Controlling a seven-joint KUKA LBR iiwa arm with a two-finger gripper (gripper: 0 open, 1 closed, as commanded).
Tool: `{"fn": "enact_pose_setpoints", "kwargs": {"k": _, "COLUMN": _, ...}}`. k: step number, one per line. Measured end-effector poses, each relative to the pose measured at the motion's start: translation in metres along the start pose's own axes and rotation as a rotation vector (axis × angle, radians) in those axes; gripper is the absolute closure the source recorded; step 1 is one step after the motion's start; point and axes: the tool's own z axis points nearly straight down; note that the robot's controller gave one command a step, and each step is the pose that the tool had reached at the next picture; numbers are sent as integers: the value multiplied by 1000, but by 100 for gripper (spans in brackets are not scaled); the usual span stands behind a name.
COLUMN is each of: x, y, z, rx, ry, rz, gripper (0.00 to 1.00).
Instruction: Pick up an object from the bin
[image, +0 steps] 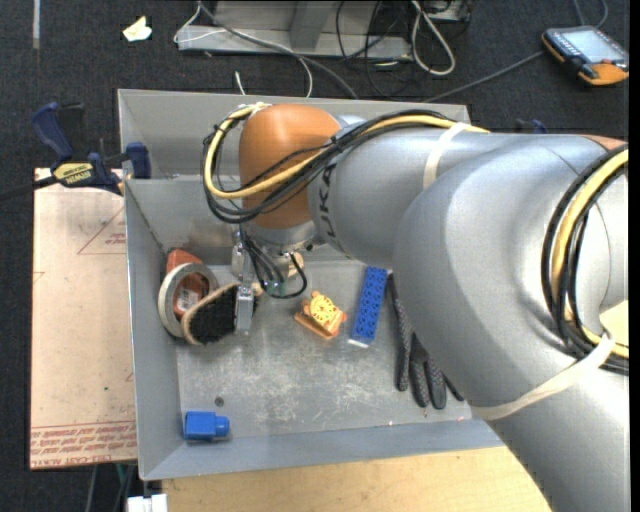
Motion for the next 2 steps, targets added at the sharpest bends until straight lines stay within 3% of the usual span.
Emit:
{"fn": "enact_pose_setpoints", "kwargs": {"k": 1, "x": 8, "y": 4, "z": 0, "rx": 2, "ry": 4, "rz": 85, "gripper": 0}}
{"fn": "enact_pose_setpoints", "kwargs": {"k": 2, "x": 5, "y": -1, "z": 2, "rx": 1, "ry": 2, "rz": 18, "gripper": 100}}
